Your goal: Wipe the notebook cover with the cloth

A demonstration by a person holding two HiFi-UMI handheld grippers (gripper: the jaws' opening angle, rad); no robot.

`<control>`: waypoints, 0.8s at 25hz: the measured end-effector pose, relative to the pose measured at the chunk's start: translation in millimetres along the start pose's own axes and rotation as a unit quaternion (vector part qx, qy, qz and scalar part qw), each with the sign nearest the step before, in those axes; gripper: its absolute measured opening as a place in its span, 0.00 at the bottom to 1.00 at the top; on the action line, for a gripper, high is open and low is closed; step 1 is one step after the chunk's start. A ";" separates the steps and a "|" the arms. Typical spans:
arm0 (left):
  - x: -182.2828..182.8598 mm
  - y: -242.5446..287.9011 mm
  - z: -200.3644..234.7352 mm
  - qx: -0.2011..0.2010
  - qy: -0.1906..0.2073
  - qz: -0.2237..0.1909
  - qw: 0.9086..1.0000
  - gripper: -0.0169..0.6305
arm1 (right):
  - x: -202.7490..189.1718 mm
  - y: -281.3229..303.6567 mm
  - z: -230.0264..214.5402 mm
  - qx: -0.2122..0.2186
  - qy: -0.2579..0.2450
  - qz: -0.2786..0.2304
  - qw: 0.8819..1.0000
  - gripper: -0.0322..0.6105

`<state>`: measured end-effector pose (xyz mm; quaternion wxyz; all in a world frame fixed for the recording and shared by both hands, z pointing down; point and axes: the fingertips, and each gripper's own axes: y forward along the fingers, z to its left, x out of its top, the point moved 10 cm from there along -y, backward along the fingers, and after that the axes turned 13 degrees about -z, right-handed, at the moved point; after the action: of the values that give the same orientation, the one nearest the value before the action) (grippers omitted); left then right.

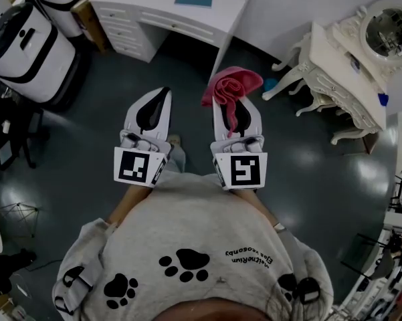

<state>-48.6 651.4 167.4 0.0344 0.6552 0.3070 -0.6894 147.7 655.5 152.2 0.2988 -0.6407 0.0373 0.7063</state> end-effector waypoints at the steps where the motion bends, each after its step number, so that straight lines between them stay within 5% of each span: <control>1: -3.6 8.6 7.7 -0.002 -0.001 0.000 1.000 0.03 | -5.4 10.1 -3.1 0.001 -0.002 0.002 1.000 0.16; 20: -69.0 153.1 155.0 -0.063 -0.025 -0.013 0.998 0.03 | -77.0 193.4 -28.8 -0.048 -0.019 0.020 0.998 0.16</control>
<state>-106.9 430.5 166.0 0.0744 0.6303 0.3572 -0.6853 82.3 455.8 154.7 0.2543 -0.6401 0.0104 0.7249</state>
